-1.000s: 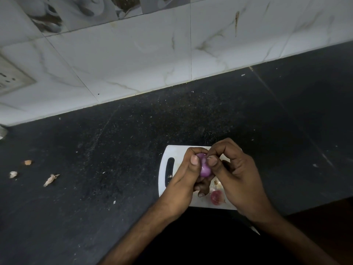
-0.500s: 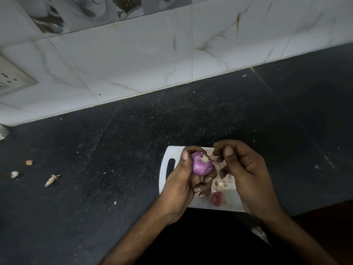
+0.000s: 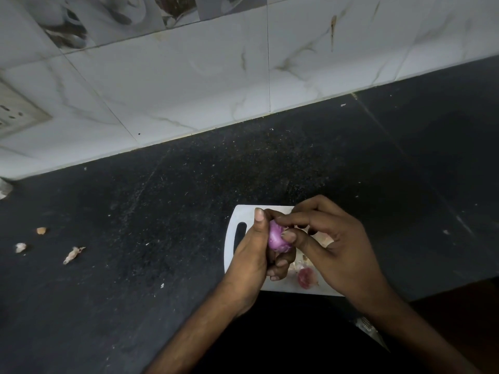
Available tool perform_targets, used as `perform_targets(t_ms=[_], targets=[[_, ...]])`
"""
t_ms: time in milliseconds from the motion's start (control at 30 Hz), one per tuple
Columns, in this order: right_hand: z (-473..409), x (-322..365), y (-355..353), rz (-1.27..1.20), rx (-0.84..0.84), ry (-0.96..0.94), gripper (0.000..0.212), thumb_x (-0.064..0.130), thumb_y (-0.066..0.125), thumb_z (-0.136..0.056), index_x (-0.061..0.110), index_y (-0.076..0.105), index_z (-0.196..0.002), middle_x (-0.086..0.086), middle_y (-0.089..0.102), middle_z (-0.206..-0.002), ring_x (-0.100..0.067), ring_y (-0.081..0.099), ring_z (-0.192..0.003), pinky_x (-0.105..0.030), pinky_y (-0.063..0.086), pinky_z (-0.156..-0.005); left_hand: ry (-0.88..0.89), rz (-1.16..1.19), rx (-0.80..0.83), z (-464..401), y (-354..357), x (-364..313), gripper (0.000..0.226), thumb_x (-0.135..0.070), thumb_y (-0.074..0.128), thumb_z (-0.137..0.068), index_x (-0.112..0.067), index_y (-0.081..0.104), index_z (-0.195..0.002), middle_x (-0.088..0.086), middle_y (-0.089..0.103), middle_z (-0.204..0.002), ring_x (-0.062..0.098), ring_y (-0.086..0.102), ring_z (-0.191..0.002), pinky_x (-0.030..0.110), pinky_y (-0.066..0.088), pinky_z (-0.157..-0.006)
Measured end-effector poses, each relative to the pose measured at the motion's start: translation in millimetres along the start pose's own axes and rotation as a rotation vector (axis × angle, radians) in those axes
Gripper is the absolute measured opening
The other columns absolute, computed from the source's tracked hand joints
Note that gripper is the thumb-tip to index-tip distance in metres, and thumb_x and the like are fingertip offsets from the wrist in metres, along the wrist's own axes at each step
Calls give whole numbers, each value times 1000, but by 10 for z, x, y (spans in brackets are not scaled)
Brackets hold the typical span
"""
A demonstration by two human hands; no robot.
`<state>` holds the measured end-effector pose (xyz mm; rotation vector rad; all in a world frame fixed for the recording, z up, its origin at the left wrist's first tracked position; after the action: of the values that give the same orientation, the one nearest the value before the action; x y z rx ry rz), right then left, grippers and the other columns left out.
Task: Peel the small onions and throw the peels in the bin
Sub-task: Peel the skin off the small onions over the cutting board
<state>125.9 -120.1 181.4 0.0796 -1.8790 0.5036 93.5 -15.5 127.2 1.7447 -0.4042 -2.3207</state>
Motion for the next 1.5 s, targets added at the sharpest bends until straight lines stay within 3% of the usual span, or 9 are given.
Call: perform_targets(t_ms=[167,300,433,567,667,767,900,1133,1500], targets=[[-9,12,-59,11,-30,7,13,33,80,-82,38,78,-93,11,69,-95,-12,64,-97,-8,41,-82,-106,46,-18,5,9,70,58,-73,30,-91,-23,57,-75,-2,34,-51,7,24,-42,24,15,-45],[-23,36,-7,94,-24,-26,6,37,67,-89,37,72,-91,23,65,-96,-6,58,-97,-7,37,-84,-211,119,-13,-6,18,148,62,-72,34,-87,-13,50,-85,-2,28,-47,8,20,-38,27,10,-46],[-21,77,11,76,-27,-54,8,32,61,-94,39,64,-90,25,60,-96,-8,58,-94,-12,39,-84,-312,229,85,10,111,225,57,-69,28,-95,-15,31,-74,-3,24,-46,6,20,-33,22,13,-41],[-13,35,17,-47,-15,-37,12,24,57,-99,29,64,-90,17,60,-94,-11,61,-89,-16,44,-81,-336,378,205,34,185,210,59,-67,31,-95,-17,56,-78,-6,29,-43,4,22,-31,20,15,-38],[12,-53,-25,-135,-25,31,18,12,53,-104,14,67,-93,8,66,-92,-10,65,-87,-19,48,-80,-335,410,220,35,182,205,57,-69,33,-93,-17,51,-78,-7,31,-43,3,23,-31,19,16,-37],[33,-68,-99,-143,-68,79,23,12,48,-107,14,71,-106,7,75,-95,-11,71,-93,-17,51,-83,-340,359,167,31,146,230,60,-70,29,-93,-17,48,-72,-5,28,-43,5,22,-31,23,12,-40],[9,64,-143,-1,-80,-14,17,29,62,-98,26,73,-110,8,70,-104,-12,69,-100,-16,50,-84,-310,264,113,23,105,216,64,-72,29,-89,-14,45,-69,-3,26,-43,7,20,-33,27,11,-43],[-1,169,-49,145,24,-175,12,31,73,-87,33,78,-98,19,64,-98,-11,60,-97,-16,44,-84,-287,153,72,27,52,166,66,-66,26,-98,-20,56,-61,-1,22,-44,9,15,-33,22,9,-42],[83,247,147,583,129,-310,13,24,49,-96,21,61,-92,9,59,-94,-13,47,-93,-30,38,-80,-308,74,75,43,16,200,57,-68,36,-88,-19,53,-64,-2,22,-42,8,14,-33,22,7,-42]])
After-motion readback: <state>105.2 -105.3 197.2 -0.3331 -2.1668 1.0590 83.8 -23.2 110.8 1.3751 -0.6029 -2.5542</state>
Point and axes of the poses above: each hand's wrist, its own z-axis away from the middle knuckle, its own y-axis out of the palm, x = y × z, the point moved 9 cm from there along -z, towards the middle knuckle
